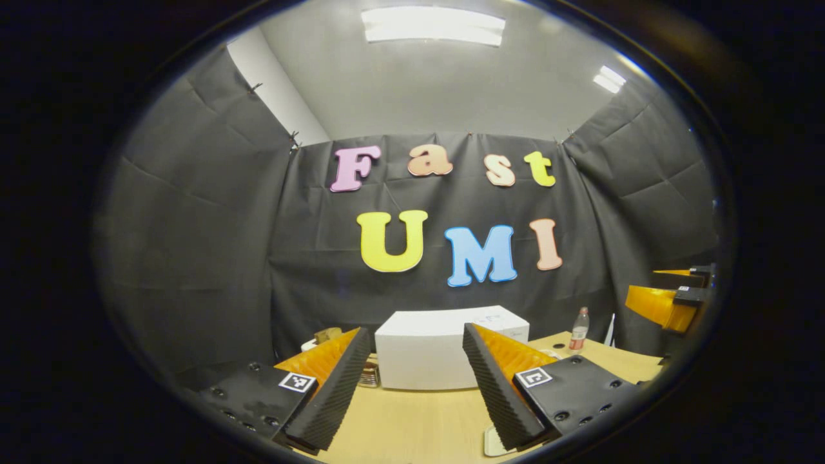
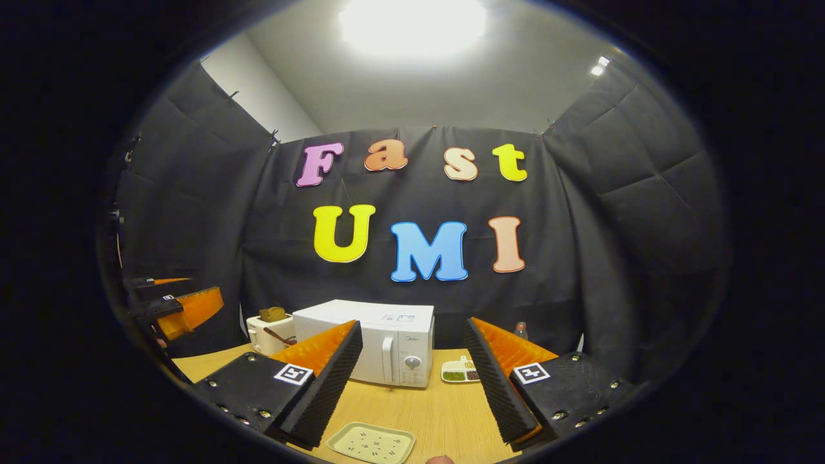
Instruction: Open the microwave oven with the left hand, put the food in, and close the microwave oven.
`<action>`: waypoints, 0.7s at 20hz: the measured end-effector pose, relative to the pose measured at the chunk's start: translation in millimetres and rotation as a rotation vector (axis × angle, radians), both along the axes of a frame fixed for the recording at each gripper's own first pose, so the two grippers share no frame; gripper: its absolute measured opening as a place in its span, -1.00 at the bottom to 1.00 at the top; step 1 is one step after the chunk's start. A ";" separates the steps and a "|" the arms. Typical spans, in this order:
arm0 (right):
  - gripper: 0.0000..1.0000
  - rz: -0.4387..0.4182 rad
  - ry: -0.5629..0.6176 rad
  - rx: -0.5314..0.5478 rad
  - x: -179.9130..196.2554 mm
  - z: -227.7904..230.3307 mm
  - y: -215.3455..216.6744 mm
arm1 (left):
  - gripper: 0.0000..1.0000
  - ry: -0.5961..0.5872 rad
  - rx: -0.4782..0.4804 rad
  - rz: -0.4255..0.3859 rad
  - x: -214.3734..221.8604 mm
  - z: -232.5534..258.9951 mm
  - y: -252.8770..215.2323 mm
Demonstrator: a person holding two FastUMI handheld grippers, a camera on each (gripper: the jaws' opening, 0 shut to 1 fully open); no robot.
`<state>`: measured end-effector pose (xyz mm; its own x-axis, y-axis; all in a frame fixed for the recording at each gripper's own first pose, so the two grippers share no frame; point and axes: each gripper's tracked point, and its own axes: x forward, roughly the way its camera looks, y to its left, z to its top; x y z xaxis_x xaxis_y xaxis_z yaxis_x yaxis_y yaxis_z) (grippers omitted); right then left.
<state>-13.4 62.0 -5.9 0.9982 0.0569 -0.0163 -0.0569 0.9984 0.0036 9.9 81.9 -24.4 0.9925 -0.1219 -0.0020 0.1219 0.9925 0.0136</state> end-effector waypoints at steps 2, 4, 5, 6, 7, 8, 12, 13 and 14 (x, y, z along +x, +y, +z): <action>0.94 -0.007 -0.001 0.000 -0.2 0.5 -3.0 | 0.93 0.007 -0.005 -0.001 1.1 -2.3 -1.0; 0.94 -0.013 -0.003 -0.004 0.2 1.4 -5.9 | 0.93 0.007 -0.008 -0.003 4.1 -1.8 -2.5; 0.94 -0.016 -0.003 -0.005 -0.9 1.7 -7.1 | 0.93 0.005 -0.007 -0.004 4.9 -1.7 -3.4; 0.94 -0.018 -0.004 -0.003 -1.1 1.6 -8.2 | 0.87 0.005 -0.007 -0.005 5.5 -1.9 -4.9; 0.94 -0.019 -0.003 -0.002 -1.6 1.2 -9.2 | 0.93 0.005 -0.008 -0.007 6.7 -2.1 -5.8; 0.94 -0.018 -0.002 -0.005 -2.0 0.6 -9.3 | 0.87 0.004 -0.009 -0.007 7.3 -2.1 -7.0; 0.94 -0.020 0.001 -0.007 -1.1 1.6 -12.2 | 0.87 0.001 -0.009 -0.013 7.4 -1.9 -12.0; 0.94 -0.021 0.000 -0.006 -1.2 2.2 -12.4 | 0.87 0.002 -0.007 -0.013 6.7 -1.7 -12.2; 0.94 -0.020 -0.001 -0.007 -0.5 1.9 -12.4 | 0.93 0.001 -0.006 -0.013 7.6 -2.4 -13.2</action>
<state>-13.9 49.6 -3.9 0.9992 0.0373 -0.0154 -0.0374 0.9993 -0.0035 17.5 68.7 -26.8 0.9908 -0.1350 -0.0019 0.1350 0.9908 0.0076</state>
